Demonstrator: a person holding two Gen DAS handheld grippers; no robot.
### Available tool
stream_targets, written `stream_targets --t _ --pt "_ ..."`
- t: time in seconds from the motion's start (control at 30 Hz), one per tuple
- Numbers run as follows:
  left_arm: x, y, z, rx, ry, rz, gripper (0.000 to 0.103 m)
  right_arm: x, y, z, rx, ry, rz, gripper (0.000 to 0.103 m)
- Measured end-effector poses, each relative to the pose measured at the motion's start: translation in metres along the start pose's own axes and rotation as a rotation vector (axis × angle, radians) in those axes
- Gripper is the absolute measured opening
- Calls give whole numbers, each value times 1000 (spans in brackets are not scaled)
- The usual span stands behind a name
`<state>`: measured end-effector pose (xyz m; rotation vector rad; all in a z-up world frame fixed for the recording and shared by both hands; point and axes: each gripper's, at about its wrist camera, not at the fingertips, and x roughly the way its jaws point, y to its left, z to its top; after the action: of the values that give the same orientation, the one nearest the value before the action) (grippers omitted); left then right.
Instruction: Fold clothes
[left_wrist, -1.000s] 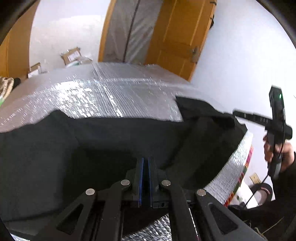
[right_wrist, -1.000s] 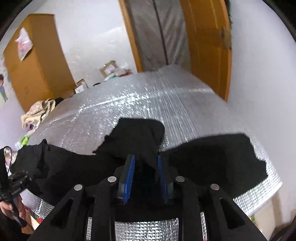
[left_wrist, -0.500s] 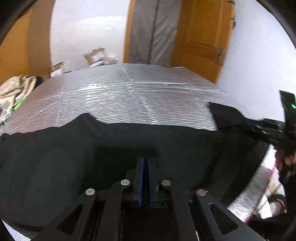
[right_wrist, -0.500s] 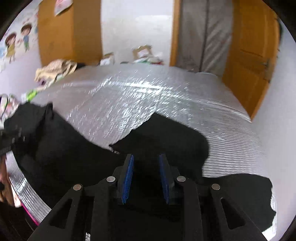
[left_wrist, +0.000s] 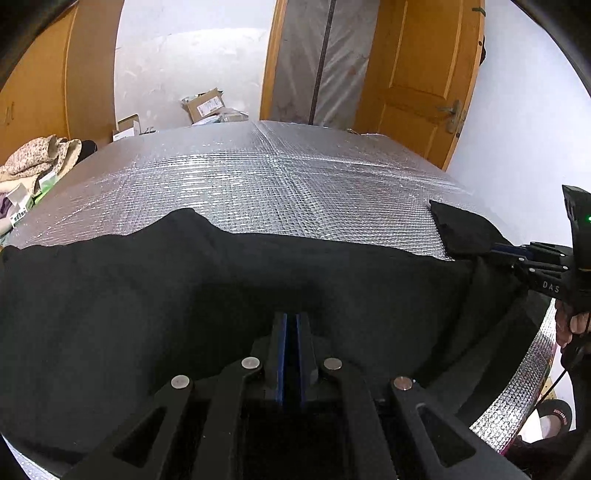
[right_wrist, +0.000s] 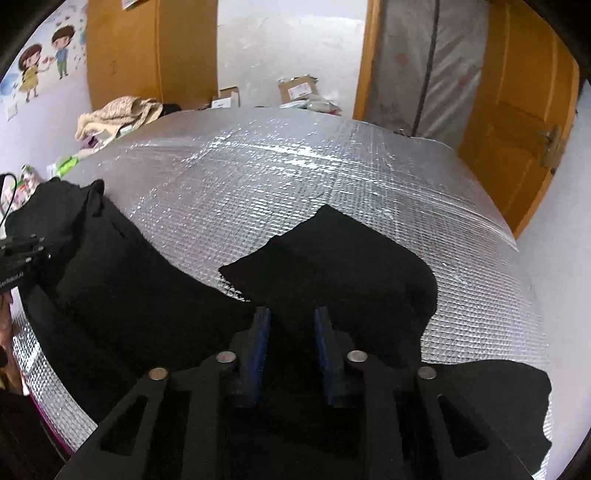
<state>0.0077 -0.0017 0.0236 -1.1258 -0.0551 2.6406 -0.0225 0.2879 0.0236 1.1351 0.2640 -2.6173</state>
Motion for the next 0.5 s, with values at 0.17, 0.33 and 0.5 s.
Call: stream_targets --t 0.17,0.33,0.5 --pt "-1 1 -1 -6 -4 -6 4 -4 -7 3 64 -23 3 8" --pt "-1 4 -2 -21 -8 -19 4 -11 -11 7 105 -63 -14 7" --pt "-2 4 -2 -19 -9 -17 4 -16 -19 8 157 -91 -16 6"
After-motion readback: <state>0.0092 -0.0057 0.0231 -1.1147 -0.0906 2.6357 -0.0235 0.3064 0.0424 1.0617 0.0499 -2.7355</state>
